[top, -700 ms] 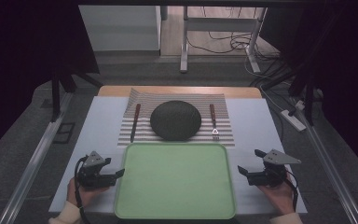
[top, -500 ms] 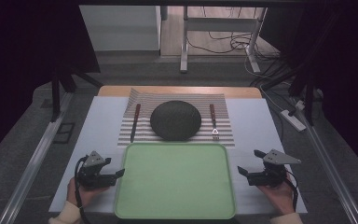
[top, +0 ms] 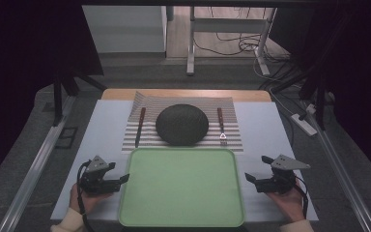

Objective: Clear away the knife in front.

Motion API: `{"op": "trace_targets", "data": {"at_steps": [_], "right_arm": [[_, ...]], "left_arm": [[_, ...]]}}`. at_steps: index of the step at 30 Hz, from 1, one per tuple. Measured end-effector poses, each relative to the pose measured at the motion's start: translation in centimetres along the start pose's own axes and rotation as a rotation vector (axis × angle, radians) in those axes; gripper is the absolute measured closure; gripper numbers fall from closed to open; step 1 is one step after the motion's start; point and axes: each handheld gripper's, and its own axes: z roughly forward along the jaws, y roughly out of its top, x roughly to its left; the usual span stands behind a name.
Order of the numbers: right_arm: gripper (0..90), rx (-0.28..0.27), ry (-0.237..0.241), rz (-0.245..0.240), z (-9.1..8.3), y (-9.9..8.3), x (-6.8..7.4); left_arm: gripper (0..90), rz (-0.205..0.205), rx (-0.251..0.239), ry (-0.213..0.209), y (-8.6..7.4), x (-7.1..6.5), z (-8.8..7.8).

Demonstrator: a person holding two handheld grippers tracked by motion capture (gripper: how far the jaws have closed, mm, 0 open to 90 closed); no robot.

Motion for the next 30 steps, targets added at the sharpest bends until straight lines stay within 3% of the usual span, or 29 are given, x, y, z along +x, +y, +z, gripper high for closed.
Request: {"op": "trace_targets", "data": {"at_steps": [3,5,12,30], "right_arm": [[6.7,0.0,0.005,0.006,0.3,0.0,-0.3],[7.9,-0.006,0.022,0.025,0.5,0.2,-0.5],[7.9,-0.003,0.014,0.022,0.7,0.2,-0.4],[8.0,0.016,0.019,0.012,0.8,0.1,-0.1]], "left_arm": [[26.3,-0.004,-0.006,-0.001,0.4,0.2,0.0],[26.5,0.011,-0.008,-0.003,0.9,0.4,0.2],[26.4,0.043,-0.029,-0.007,3.1,0.3,0.8],[26.8,0.083,-0.002,0.001,6.6,1.8,3.7]]}}
